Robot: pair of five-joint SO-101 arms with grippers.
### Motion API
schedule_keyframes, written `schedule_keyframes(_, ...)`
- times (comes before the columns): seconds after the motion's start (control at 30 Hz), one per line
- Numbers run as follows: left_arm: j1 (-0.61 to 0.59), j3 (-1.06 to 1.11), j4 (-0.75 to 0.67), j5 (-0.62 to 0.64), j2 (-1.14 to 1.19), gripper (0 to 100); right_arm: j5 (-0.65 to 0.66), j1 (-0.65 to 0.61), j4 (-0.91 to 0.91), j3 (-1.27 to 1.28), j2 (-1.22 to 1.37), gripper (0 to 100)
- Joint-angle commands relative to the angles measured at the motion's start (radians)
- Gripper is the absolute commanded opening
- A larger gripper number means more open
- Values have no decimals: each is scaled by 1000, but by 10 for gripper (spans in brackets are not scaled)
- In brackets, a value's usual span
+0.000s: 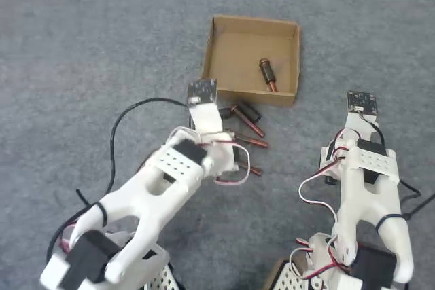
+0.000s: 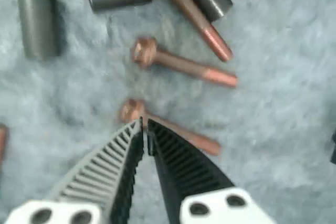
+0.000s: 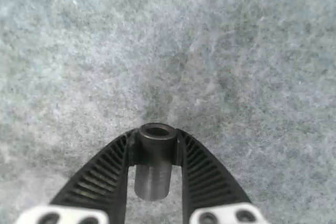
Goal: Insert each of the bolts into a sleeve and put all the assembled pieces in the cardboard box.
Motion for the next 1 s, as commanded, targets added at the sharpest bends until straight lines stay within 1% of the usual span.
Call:
schedule_keyframes(0.0,57,58,-68,48,-60,13,14,7,-7,-8,-42,7)
schedule_keyframes(0.03,54,74,-106,51,-60,13,14,7,-7,-8,-42,7)
schedule_keyframes(0.1,29,101,-161,95,-60,37,14,7,-7,-8,-42,7)
schedule_keyframes(0.2,-9,105,-173,153,-60,139,14,5,-7,-8,-42,7)
schedule_keyframes(0.3,0,111,-170,176,-58,216,14,5,-7,-8,-42,7)
schedule_keyframes(0.4,6,111,-170,176,-44,202,14,5,-7,-8,-42,7)
schedule_keyframes(0.53,0,56,-155,176,57,168,14,5,-7,-8,-42,7)
schedule_keyframes(0.7,-8,-44,-64,210,153,186,12,5,-7,-8,-42,7)
schedule_keyframes(0.83,-20,-59,-54,216,166,220,12,5,-7,-8,-42,7)
schedule_keyframes(0.97,-17,-59,-54,215,167,209,12,5,-7,-8,-42,7)
